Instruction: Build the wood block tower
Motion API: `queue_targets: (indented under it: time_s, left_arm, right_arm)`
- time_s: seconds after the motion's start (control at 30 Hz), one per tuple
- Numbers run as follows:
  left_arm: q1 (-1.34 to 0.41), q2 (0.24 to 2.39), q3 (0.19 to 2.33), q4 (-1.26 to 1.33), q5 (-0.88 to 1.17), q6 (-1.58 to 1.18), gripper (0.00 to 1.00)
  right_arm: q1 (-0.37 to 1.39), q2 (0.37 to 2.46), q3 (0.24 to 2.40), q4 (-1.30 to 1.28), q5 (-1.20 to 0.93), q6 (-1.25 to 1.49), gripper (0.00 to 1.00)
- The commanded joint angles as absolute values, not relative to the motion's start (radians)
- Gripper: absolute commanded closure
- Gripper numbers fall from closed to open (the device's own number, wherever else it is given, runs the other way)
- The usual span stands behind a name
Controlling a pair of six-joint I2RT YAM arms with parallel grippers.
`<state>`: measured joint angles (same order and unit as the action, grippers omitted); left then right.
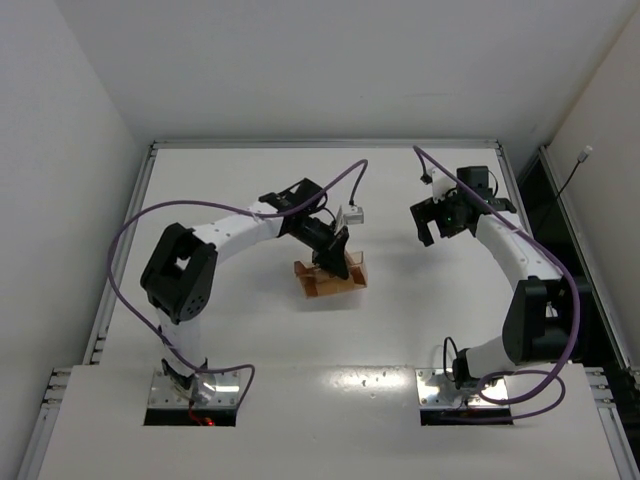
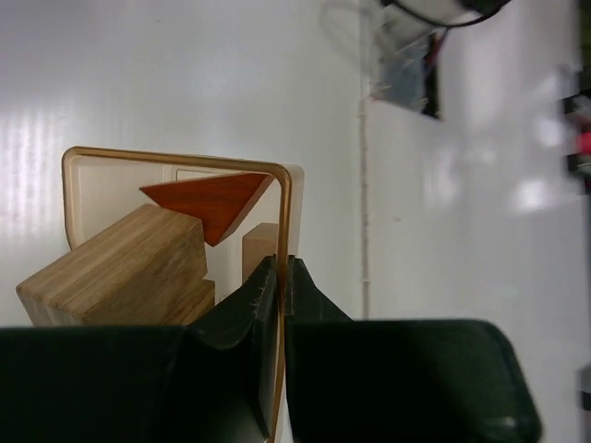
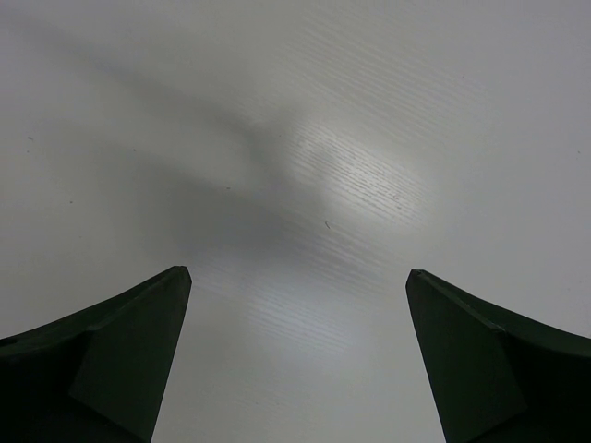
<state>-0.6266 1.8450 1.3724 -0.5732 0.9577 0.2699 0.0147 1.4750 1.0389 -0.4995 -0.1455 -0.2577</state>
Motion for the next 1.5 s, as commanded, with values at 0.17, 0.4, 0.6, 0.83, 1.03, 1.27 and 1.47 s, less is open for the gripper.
queue_targets:
  time_s: [0.17,0.4,0.6,0.83,1.03,1.27,1.47]
  left_arm:
    - [-0.522,2.162,1.653,-1.03,1.506,0.409,1.0]
    - [-0.499,2.253,1.677,-0.906,1.623,0.301,1.0]
    - [-0.508,2.188,1.723,-1.002,1.623,0.359,1.0]
    - [-0.601,2.083,1.583,-0.896,1.623,0.298,1.0]
    - [-0.43,2.349,1.806,-1.077,1.623,0.399,1.0]
    - [-0.555,2.168,1.649,-1.036,1.623,0.41,1.0]
    - [-0.533,2.243,1.691,-1.135,1.623,0.472,1.0]
  right_arm:
    - [0.017,1.442,1.075,-0.497,-0.181,-0.245,0.0]
    - [0.017,1.451,1.084,-0.508,-0.19,-0.245,0.0]
    - [0.017,1.47,1.094,-0.52,-0.19,-0.245,0.0]
    - [0.017,1.48,1.112,-0.529,-0.199,-0.245,0.0]
    - [0.017,1.489,1.121,-0.538,-0.199,-0.245,0.0]
    - [0.017,1.489,1.111,-0.538,-0.209,-0.245,0.0]
    - [0.017,1.508,1.12,-0.538,-0.209,-0.245,0.0]
